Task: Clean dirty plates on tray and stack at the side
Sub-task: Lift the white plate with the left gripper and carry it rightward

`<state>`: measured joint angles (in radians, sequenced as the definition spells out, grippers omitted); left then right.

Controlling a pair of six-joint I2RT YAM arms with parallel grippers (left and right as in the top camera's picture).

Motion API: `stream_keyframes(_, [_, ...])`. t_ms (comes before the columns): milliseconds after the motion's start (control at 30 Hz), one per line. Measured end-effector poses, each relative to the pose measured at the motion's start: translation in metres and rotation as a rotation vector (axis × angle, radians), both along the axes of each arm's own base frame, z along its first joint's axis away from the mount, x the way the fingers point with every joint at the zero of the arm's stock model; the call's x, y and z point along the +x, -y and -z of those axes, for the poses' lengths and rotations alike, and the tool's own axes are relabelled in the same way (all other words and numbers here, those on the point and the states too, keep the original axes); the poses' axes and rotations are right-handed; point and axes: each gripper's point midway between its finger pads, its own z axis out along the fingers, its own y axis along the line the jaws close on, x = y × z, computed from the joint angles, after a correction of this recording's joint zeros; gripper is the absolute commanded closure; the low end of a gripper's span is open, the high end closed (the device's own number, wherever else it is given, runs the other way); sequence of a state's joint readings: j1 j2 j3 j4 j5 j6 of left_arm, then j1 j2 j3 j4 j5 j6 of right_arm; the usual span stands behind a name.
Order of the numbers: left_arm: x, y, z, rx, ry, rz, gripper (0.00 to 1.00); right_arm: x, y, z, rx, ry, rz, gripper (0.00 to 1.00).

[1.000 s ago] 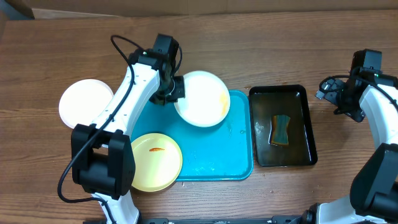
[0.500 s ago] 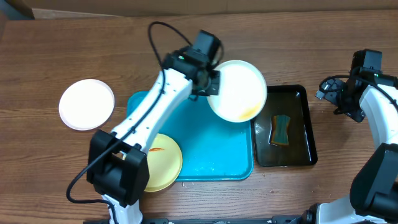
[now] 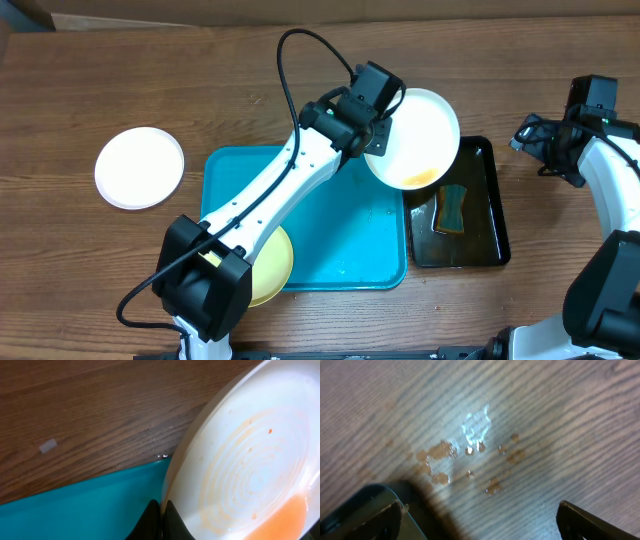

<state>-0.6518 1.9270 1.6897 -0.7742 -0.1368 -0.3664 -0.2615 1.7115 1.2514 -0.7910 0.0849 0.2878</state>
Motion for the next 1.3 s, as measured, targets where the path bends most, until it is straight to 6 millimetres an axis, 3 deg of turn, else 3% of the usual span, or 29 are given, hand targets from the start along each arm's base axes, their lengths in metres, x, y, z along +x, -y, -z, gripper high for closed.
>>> stream_keyframes(133, [0.01, 0.005, -0.009, 0.014, 0.08, -0.02, 0.96, 0.012, 0.01, -0.006, 0.017, 0.07, 0.017, 0.0])
stream_keyframes(233, [0.017, 0.004, -0.015, 0.03, 0.132, -0.044, 0.96, 0.013, 0.029, -0.009, 0.03, 0.11, 0.072, 0.0])
stream_keyframes(433, [0.03, 0.006, -0.03, 0.062, 0.24, -0.057, 0.96, -0.006, 0.086, -0.013, 0.061, 0.162, 0.294, 0.0])
stream_keyframes(600, [0.033, 0.015, -0.045, 0.125, 0.347, -0.034, 0.96, -0.024, 0.117, -0.013, 0.066, 0.171, 0.407, 0.0])
stream_keyframes(1033, [0.012, 0.056, -0.09, 0.382, 0.626, 0.094, 0.96, -0.027, 0.121, -0.013, 0.072, 0.174, 0.431, 0.0])
stream_keyframes(1300, [-0.008, 0.088, -0.138, 0.5, 0.838, 0.124, 0.96, -0.027, 0.121, -0.013, 0.073, 0.174, 0.434, 0.0])
